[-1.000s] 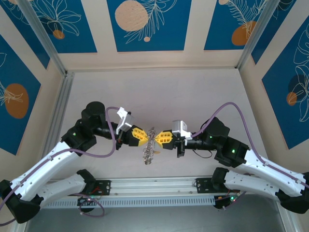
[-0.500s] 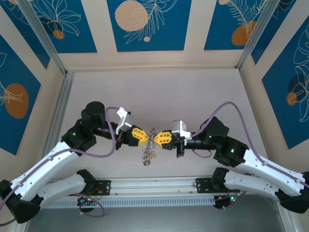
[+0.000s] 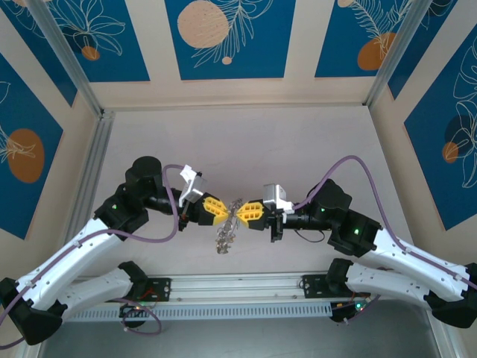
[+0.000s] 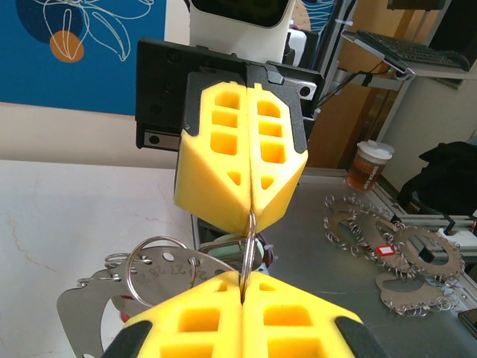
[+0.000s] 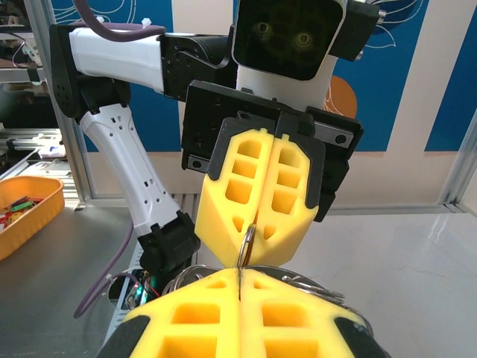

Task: Put the keys on the keyring

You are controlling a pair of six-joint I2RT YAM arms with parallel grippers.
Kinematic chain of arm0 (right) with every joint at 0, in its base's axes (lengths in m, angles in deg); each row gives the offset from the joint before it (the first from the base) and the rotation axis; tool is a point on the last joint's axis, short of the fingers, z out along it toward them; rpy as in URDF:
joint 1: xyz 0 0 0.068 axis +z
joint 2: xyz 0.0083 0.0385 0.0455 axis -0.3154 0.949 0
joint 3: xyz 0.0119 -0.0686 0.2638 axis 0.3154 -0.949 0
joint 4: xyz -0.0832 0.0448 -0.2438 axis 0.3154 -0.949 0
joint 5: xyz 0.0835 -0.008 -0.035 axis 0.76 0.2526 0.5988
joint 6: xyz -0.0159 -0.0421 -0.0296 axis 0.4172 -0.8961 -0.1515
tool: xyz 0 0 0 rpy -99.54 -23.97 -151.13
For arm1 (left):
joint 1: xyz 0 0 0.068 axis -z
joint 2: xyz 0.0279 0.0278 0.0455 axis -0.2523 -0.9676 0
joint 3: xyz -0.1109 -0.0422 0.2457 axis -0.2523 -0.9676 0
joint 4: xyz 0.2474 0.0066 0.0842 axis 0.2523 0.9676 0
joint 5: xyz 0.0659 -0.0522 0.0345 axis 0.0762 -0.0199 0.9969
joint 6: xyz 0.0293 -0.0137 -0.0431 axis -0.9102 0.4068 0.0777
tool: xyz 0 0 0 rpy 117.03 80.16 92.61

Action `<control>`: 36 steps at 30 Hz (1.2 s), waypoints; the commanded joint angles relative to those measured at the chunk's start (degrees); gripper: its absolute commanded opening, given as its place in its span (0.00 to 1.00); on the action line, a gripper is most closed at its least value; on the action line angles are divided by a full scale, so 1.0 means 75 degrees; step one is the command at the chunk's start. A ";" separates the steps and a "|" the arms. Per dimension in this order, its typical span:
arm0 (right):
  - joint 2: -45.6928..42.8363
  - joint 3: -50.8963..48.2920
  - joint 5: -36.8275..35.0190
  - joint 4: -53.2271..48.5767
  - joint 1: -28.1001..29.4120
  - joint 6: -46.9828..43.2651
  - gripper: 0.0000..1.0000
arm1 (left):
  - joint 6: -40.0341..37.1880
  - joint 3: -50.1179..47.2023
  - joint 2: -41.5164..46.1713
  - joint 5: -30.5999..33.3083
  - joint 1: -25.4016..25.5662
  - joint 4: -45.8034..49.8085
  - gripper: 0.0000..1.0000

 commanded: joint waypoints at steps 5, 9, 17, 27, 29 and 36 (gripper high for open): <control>0.0156 0.0230 -0.0146 0.0059 0.0058 0.0134 0.00 | -0.0075 0.0057 0.0069 0.0103 -0.0012 -0.0291 0.00; 0.0196 0.0251 -0.0202 0.0043 0.0075 0.0139 0.00 | -0.0098 0.0114 0.0040 0.0185 -0.0013 -0.0205 0.00; 0.0284 0.0357 -0.0657 -0.0196 0.0139 0.0104 0.00 | -0.0087 0.0139 0.0029 0.0314 -0.0014 -0.0142 0.00; 0.0384 0.0412 -0.1620 -0.0353 0.0306 -0.0111 0.00 | -0.0077 0.0162 -0.0005 0.0290 -0.0012 -0.0125 0.00; 0.0387 0.0415 -0.1652 -0.0342 0.0307 -0.0137 0.00 | -0.0086 0.0162 -0.0026 0.0308 -0.0010 -0.0124 0.00; 0.0222 0.0243 -0.1603 -0.0228 0.0410 -0.0346 0.00 | -0.0083 0.0262 -0.0108 0.0575 -0.0015 0.0010 0.00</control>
